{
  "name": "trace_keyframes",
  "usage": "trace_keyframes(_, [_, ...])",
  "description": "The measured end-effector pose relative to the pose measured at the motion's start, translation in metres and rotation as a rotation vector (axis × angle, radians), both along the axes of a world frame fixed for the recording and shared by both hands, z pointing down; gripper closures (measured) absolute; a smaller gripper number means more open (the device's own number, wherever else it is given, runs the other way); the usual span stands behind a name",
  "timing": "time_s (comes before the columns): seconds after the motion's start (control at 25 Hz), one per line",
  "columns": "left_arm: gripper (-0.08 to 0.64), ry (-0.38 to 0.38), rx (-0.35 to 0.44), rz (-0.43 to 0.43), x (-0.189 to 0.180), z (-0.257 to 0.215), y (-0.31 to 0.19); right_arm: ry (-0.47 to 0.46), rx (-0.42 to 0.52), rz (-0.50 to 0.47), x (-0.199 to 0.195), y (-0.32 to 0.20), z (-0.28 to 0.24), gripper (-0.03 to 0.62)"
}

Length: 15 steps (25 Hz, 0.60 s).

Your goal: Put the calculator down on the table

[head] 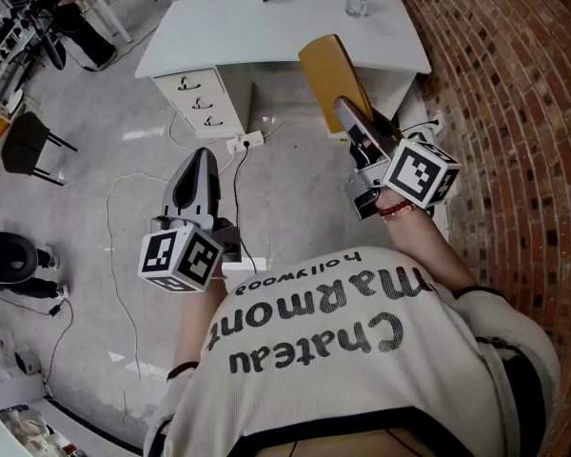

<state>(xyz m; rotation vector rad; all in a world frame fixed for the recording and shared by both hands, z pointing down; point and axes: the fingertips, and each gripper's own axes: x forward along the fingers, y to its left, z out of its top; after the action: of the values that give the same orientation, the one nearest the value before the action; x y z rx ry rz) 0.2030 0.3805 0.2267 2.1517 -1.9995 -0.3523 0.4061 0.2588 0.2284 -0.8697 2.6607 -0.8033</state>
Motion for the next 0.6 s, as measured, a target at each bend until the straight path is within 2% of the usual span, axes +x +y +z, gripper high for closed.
trace_keyframes(0.28, [0.558,-0.001,0.012,0.007,-0.024,-0.004,0.008,-0.071,-0.044,0.013,-0.018,0.006,-0.001,0.505])
trace_keyframes(0.4, [0.558,-0.009,0.025,0.025,-0.036,-0.009,0.008,-0.089,-0.035,0.019,-0.03,0.008,-0.004,0.505])
trace_keyframes(0.6, [0.558,0.011,0.019,0.077,-0.052,-0.001,0.003,-0.178,-0.054,-0.034,-0.053,0.016,-0.003,0.505])
